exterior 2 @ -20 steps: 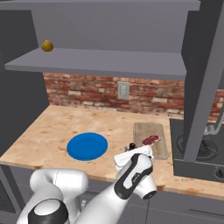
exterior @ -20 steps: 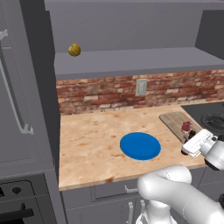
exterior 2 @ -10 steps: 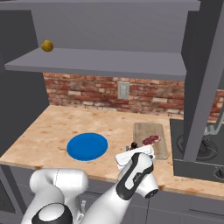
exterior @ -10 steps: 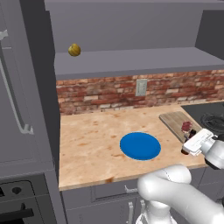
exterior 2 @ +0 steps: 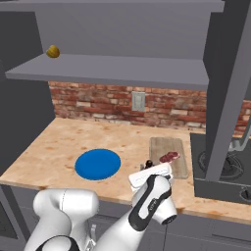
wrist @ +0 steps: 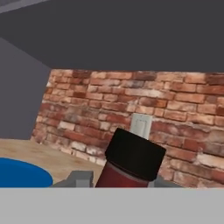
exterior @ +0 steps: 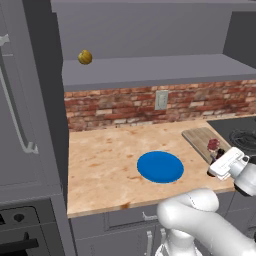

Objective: Pick the steak from the plate and place it on the cutting board. Then pick the condiment bottle from the cabinet and place it next to the cutting board.

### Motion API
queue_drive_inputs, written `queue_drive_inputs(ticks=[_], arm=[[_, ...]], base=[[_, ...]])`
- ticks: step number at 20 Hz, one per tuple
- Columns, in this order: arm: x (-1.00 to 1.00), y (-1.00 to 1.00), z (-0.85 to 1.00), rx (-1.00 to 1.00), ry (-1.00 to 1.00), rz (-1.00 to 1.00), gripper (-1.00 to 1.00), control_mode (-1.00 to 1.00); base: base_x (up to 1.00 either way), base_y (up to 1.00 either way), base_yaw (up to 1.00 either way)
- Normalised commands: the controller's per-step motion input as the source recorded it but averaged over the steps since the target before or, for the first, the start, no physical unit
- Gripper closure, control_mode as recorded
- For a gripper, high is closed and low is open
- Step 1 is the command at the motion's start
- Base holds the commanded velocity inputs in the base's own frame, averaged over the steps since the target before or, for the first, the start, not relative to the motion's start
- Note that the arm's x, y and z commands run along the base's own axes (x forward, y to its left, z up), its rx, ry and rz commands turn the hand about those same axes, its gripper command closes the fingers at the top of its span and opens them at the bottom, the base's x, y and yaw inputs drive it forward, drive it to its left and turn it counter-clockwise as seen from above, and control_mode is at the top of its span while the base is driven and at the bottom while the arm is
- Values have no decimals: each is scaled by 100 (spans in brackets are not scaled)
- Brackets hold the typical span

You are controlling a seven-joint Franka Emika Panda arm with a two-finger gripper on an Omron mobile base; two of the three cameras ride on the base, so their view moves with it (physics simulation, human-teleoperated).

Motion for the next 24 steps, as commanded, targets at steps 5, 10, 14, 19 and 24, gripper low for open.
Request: queue_drive_inputs(ticks=[5, 10, 14, 19, 24], arm=[[-17, 9, -18, -8, -15, 0, 100, -100], [-17, 12, -19, -9, -16, 0, 100, -100], [-8, 11, -20, -9, -12, 0, 100, -100], [0, 5, -20, -7, -3, 0, 100, -100], [3, 0, -20, -5, 0, 0, 100, -100]], base=[[0, 0, 0], [0, 0, 0], [0, 0, 0], [0, 0, 0], [0, 0, 0]])
